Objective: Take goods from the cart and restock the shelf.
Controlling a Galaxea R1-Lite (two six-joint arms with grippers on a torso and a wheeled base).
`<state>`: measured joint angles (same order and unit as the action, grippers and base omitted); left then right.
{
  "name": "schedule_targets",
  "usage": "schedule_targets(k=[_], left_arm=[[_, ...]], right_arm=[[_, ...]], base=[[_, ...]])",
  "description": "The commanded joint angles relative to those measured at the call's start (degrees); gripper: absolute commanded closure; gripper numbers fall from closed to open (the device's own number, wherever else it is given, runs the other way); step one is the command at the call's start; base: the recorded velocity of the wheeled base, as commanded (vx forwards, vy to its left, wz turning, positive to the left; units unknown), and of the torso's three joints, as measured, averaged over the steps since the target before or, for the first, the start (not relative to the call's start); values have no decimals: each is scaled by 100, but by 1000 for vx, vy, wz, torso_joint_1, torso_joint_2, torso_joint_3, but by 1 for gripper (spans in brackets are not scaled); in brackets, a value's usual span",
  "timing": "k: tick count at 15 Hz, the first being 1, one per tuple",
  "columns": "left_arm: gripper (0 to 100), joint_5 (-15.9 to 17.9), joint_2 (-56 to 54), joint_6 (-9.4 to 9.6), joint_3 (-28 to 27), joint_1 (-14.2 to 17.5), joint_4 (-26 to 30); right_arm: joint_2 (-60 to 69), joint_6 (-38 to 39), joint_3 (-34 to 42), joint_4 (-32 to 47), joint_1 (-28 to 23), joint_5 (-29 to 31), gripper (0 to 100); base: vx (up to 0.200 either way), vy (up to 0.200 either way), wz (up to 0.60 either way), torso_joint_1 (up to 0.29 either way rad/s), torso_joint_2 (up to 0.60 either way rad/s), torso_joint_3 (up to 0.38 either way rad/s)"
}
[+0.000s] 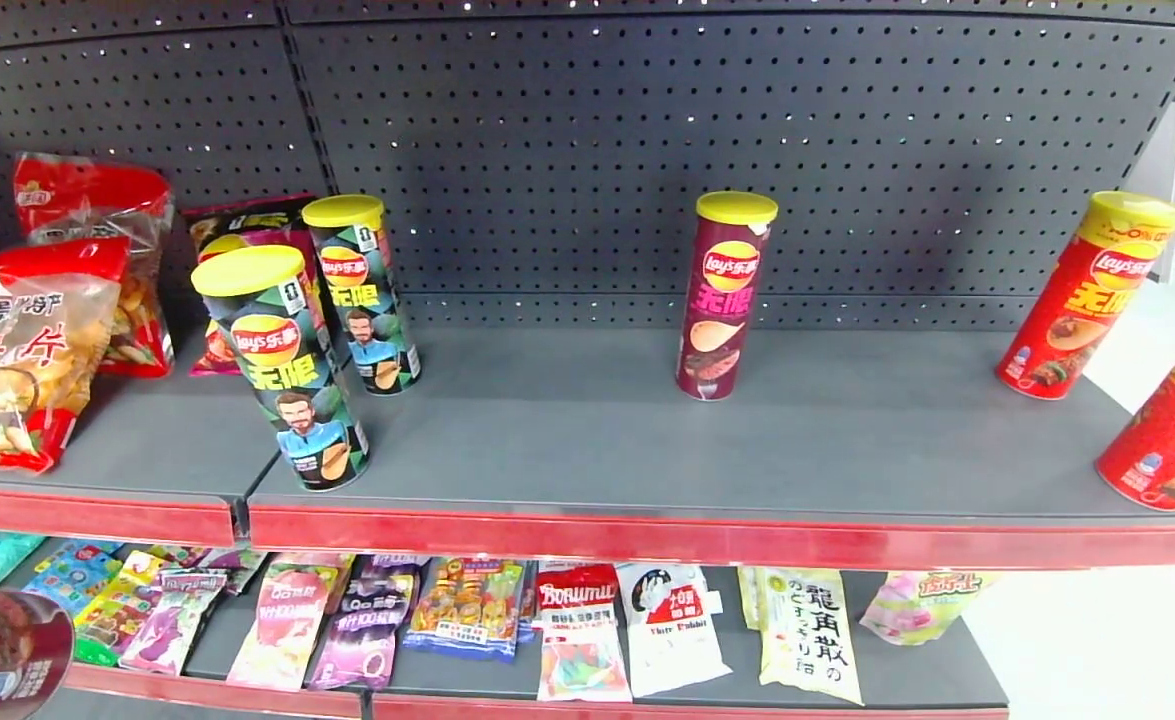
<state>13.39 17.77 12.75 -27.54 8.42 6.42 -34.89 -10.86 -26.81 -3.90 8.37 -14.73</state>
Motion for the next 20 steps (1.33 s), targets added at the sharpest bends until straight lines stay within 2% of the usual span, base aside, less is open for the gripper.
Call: schedule_targets(k=[1,3,5,11,18,20], left_arm=[[100,-3,-2,-1,56,1,-1],[100,-3,16,-10,64,1,-1],[100,-3,24,-10,56,1,-10],[100,-11,16,-18,73,1,-10],[100,-11,42,-18,64,1,-10],[100,-11,42,-18,64,1,-10]], right_arm=[[-2611,-338,-545,-1174,1070,-215,0],[-4070,-302,-712,-2475,1131,-215,0],[-5036,-188,-1195,-3099,1131,-197,0],[-6337,23,-2549,-3134,1210,49,0],[-6935,269,-3234,-3143,1289,436,0],[-7190,322,-3630,-3143,1281,515,0]], base=[[0,0,0,0,0,0],[0,0,0,0,0,0],[0,0,0,0,0,0],[0,0,0,0,0,0],[0,0,0,0,0,0],[0,0,0,0,0,0]])
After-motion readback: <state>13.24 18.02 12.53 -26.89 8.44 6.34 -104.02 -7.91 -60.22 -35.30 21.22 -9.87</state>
